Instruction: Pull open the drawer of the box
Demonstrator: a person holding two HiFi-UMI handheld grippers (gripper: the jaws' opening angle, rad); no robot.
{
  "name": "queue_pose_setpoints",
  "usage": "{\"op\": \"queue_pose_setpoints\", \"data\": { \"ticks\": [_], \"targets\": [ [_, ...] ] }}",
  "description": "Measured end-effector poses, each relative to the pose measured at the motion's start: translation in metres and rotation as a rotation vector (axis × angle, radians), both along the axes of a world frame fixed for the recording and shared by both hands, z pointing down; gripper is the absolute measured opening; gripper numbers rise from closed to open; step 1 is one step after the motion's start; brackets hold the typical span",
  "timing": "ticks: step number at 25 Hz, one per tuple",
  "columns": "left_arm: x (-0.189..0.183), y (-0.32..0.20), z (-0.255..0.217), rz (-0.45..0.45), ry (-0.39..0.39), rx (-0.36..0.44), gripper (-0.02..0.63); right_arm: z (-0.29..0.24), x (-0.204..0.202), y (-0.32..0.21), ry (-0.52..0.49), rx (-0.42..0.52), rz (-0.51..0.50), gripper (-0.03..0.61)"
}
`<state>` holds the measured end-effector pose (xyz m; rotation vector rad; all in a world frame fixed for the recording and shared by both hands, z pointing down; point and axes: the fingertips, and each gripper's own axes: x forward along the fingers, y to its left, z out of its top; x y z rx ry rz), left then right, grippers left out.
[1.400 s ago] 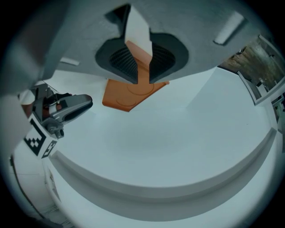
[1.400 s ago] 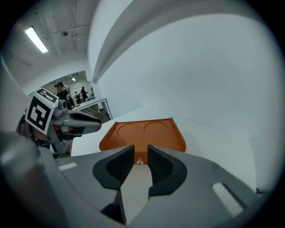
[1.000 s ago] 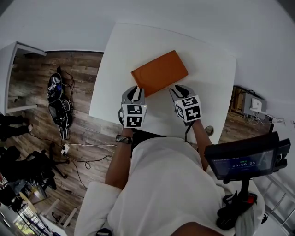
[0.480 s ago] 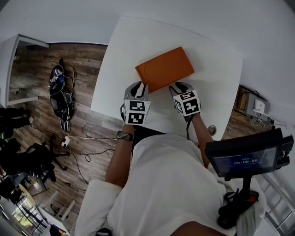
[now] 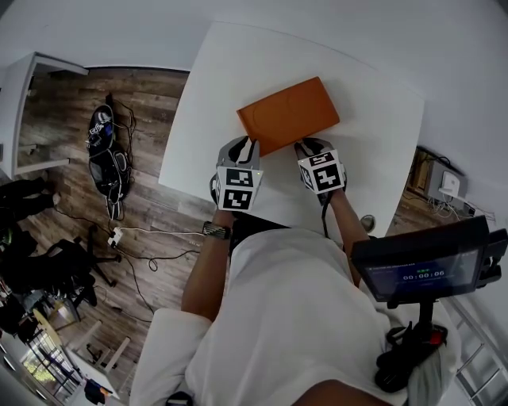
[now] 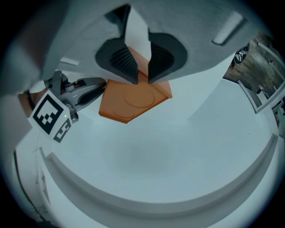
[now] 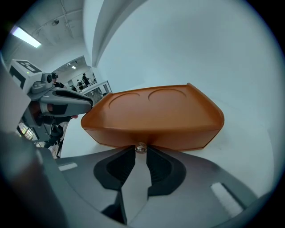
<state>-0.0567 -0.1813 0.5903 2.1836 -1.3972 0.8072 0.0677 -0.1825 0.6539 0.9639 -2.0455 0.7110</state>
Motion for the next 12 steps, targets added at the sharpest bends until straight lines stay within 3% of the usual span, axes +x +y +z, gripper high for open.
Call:
{"op": "queue_pose_setpoints", "data": {
  "ticks": [12],
  "targets": [
    [-0.0069,-0.0044,-0.0018,-0.024,0.015,-0.009,0.075,0.0002,-0.0068,-0.0045,-0.009,-0.004,-0.003,0.072]
  ]
}}
